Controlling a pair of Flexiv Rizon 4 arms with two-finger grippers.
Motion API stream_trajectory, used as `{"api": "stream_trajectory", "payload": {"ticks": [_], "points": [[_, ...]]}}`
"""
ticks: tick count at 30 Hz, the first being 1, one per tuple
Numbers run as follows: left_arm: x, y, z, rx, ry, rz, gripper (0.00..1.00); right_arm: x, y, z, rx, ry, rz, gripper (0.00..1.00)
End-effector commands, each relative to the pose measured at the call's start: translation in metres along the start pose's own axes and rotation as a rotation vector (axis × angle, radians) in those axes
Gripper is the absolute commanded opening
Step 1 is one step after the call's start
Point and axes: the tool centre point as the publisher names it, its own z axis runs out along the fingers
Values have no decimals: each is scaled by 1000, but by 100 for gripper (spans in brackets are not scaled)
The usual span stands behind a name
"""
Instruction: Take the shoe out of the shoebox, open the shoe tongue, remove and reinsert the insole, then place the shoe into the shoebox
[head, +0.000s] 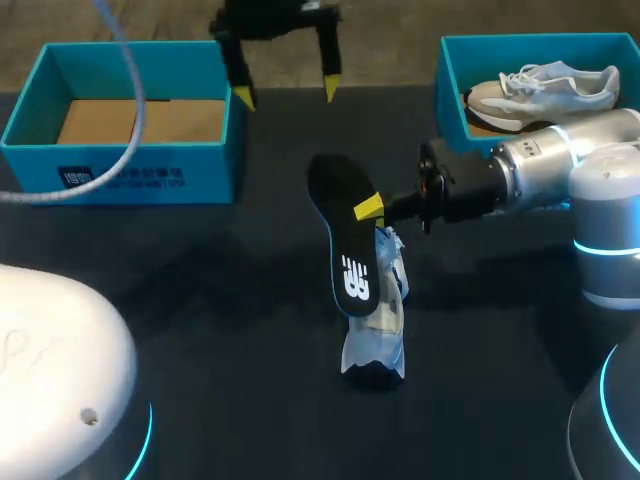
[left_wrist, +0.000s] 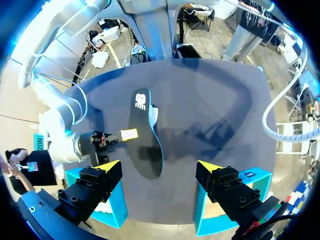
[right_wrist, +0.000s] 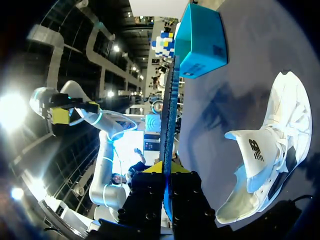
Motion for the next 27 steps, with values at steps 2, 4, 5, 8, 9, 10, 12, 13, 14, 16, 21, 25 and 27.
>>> {"api": "stream_trajectory", "payload": {"ticks": [2, 4, 5, 8, 9, 10, 12, 13, 14, 16, 21, 25, 27], "points": [[25, -10, 9, -82, -661, 40, 100, 1, 0, 0, 0, -5, 2, 0], [28, -10, 12, -94, -733, 55, 100, 1, 0, 0, 0, -5, 2, 0], [29, -10, 13, -100, -755, 57, 100, 1, 0, 0, 0, -5, 2, 0], [29, -10, 15, -123, -842, 77, 100, 1, 0, 0, 0, -5, 2, 0], [29, -10, 16, -129, -874, 88, 100, 1, 0, 0, 0, -5, 2, 0], [30, -9, 16, -133, -907, 94, 100, 1, 0, 0, 0, -5, 2, 0], [31, -8, 16, -150, -935, 108, 100, 1, 0, 0, 0, -5, 2, 0], [30, -9, 15, -162, -893, 116, 100, 1, 0, 0, 0, -5, 2, 0], [30, -9, 15, -162, -893, 116, 100, 1, 0, 0, 0, -5, 2, 0], [30, -9, 15, -162, -893, 116, 100, 1, 0, 0, 0, -5, 2, 0], [30, -9, 15, -162, -893, 116, 100, 1, 0, 0, 0, -5, 2, 0], [30, -9, 15, -162, -893, 116, 100, 1, 0, 0, 0, -5, 2, 0], [32, -7, 29, -160, -920, 104, 100, 1, 0, 0, 0, -5, 2, 0]]}}
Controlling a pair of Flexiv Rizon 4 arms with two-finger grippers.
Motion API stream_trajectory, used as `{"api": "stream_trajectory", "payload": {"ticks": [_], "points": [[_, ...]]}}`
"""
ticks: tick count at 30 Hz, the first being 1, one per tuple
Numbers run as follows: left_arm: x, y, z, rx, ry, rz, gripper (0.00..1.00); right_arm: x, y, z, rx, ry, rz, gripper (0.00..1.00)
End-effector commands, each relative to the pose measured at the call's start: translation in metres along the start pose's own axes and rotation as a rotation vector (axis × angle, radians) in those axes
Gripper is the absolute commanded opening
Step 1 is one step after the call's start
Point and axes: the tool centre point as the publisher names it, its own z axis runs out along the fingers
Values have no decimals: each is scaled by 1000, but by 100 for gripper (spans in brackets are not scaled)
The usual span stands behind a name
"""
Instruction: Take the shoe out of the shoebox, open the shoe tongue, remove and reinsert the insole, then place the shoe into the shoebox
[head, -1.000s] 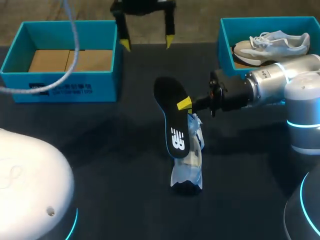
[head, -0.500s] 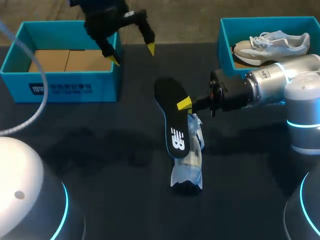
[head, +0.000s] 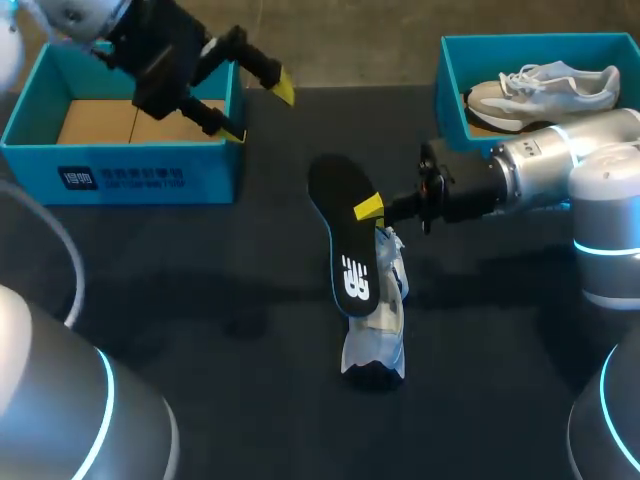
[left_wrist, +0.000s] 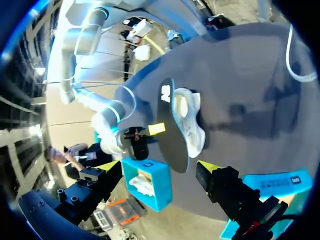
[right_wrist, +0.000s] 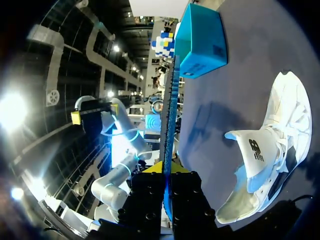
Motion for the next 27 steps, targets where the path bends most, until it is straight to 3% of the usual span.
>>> {"api": "stream_trajectory", "payload": {"ticks": [1, 9, 11, 13, 23, 27], "points": [[22, -5, 15, -19, -341, -22, 100, 1, 0, 0, 0, -5, 2, 0], [75, -13, 31, -124, -507, -57, 100, 1, 0, 0, 0, -5, 2, 0], [81, -14, 30, -140, -634, -42, 100, 1, 0, 0, 0, -5, 2, 0], [90, -16, 35, -173, -688, -68, 100, 1, 0, 0, 0, -5, 2, 0], [90, -16, 35, -173, -688, -68, 100, 1, 0, 0, 0, -5, 2, 0], [89, -14, 59, -123, -725, -94, 100, 1, 0, 0, 0, -5, 2, 0]]}}
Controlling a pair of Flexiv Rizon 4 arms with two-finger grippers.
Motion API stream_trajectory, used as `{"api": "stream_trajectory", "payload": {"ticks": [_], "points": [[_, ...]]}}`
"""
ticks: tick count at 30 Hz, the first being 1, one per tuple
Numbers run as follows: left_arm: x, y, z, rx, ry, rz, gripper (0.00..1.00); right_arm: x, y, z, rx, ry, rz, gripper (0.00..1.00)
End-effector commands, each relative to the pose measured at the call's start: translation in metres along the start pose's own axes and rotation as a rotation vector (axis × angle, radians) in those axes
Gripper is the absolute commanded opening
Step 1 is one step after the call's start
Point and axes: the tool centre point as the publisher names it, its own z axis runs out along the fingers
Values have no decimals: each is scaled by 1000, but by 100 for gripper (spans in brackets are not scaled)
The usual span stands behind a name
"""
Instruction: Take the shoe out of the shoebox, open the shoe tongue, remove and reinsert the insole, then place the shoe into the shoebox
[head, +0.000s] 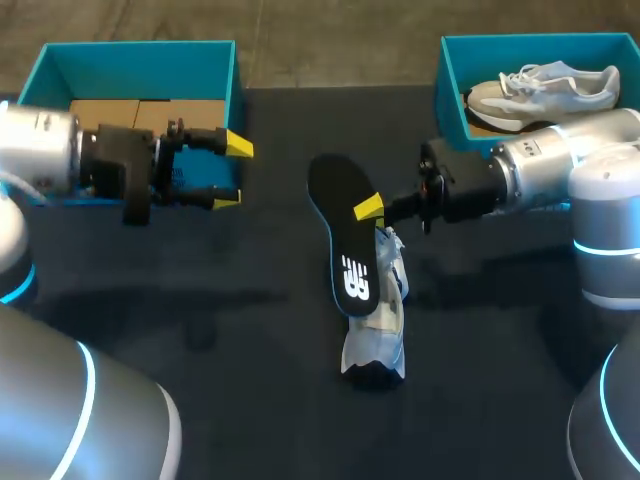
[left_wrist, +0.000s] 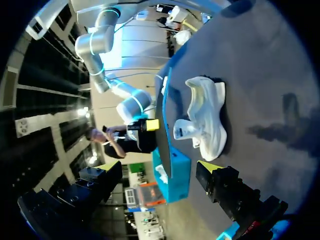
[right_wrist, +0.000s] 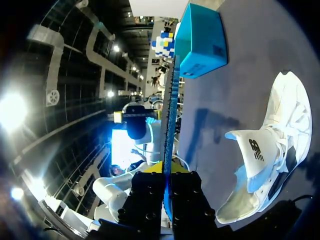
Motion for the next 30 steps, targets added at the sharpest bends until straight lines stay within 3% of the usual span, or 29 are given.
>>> {"api": "stream_trajectory", "payload": {"ticks": [1, 9, 18, 25, 27, 28, 30], "points": [[14, -1, 26, 2, -223, -37, 100, 1, 0, 0, 0, -5, 2, 0], [13, -4, 53, 14, -307, -58, 100, 1, 0, 0, 0, -5, 2, 0], [9, -7, 73, -32, -284, -77, 100, -1, 6, -3, -49, 2, 1, 0], [11, -3, 80, -49, -279, -90, 99, 1, 11, 1, -42, -11, -10, 0], [12, -2, 83, -48, -282, -96, 85, 0, 12, 3, -35, -9, -12, 0], [12, -1, 84, -48, -282, -98, 70, 0, 12, 3, -34, -9, -12, 0], [14, -1, 88, -44, -285, -108, 65, 0, 12, 4, -31, -7, -12, 0]]}}
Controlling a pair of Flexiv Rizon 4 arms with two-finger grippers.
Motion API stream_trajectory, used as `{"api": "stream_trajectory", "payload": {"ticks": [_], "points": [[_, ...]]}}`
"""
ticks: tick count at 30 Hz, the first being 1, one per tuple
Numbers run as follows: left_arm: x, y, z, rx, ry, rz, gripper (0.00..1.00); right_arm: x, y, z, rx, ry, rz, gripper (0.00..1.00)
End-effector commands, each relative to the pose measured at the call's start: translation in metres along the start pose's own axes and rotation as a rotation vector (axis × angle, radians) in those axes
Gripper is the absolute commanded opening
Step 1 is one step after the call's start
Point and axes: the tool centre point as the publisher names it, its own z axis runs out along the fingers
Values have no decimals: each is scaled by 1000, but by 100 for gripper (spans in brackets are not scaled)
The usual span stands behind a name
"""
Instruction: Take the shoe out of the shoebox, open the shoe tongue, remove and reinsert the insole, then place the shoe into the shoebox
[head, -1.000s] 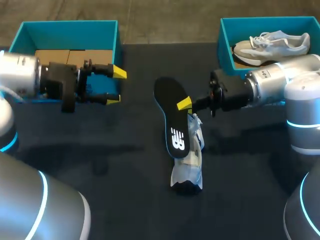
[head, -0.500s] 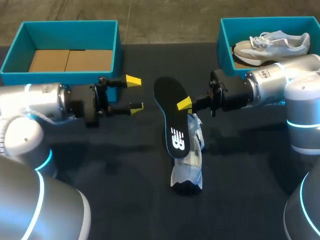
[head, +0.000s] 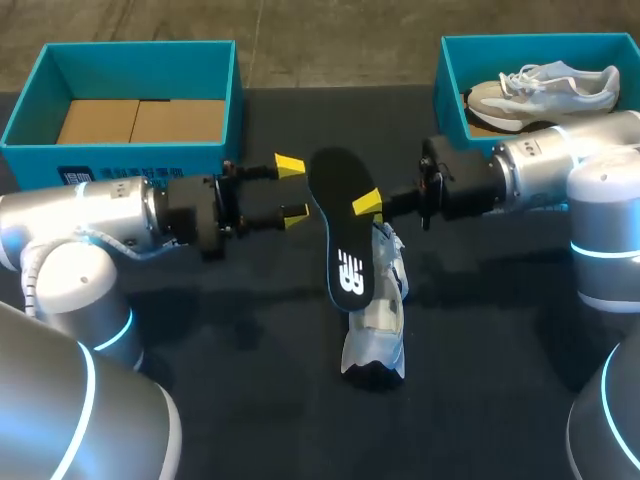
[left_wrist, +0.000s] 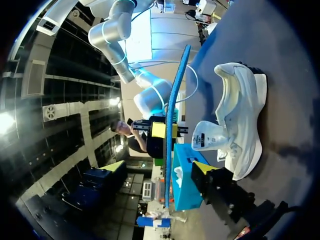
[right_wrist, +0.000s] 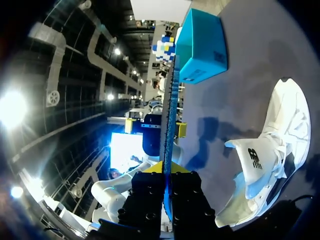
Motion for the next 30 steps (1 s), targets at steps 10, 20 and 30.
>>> {"api": "stream_trajectory", "payload": {"ticks": [10, 20, 30], "points": [[10, 3, 24, 14, -3, -15, 49, -2, 3, 3, 10, -1, 5, 0], [12, 0, 43, 39, 15, 0, 35, -2, 3, 3, 10, -1, 5, 0], [17, -4, 49, 50, 30, 6, 22, -2, 3, 3, 10, -1, 5, 0]]}}
